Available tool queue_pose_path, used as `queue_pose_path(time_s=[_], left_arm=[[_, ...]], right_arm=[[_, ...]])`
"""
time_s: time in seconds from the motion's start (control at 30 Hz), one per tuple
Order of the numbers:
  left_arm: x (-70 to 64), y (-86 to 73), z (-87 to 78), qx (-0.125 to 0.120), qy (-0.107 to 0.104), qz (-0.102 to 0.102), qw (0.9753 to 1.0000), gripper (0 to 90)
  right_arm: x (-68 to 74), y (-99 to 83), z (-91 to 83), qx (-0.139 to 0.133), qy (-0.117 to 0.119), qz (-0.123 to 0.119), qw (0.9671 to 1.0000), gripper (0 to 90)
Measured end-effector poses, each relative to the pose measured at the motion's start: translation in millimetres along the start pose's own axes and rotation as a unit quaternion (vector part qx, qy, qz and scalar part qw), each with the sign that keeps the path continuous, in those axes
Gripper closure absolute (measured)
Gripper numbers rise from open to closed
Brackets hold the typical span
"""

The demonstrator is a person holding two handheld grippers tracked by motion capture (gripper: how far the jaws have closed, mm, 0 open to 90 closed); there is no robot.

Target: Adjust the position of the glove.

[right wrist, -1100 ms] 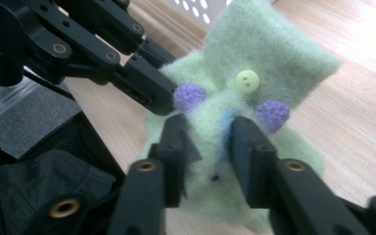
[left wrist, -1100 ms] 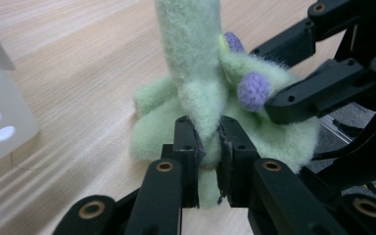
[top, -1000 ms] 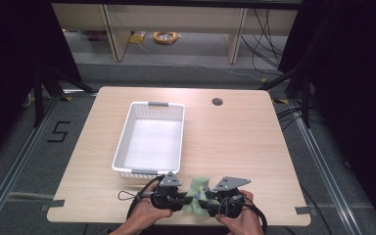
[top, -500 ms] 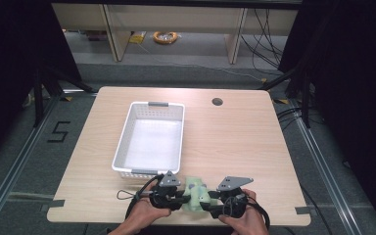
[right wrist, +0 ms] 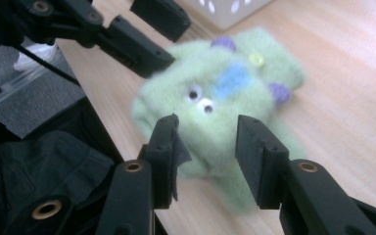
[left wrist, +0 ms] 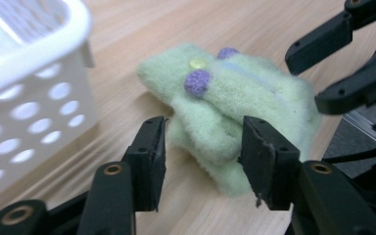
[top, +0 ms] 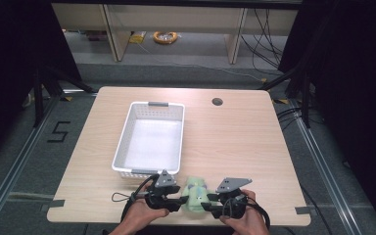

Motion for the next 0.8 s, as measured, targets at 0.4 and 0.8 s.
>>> queue_pose_path(time_s=[0.4,0.8], left_arm=[[-32.2,-7.0,-8.3,-0.008,-0.009,0.027,0.9996,41.9],[-28.0,-8.7,6.1,0.0,0.024,0.054,0.9982,52.1]], right_arm=[[-41.8,46.6,-1.8,-0.003,0.022,-0.007,0.9997,63.9],[-69.8,47.8,41.3,0.057,0.032,0.035,0.9972,62.0]])
Point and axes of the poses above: each handheld gripper's, and its own axes: z roughly forward along the jaws, y roughly out of its top, x roughly to its left, the point moved 9 cm from there along z, roughly forward along the jaws, and after that the axes turned 14 degrees about y, right-handed, at the moved point
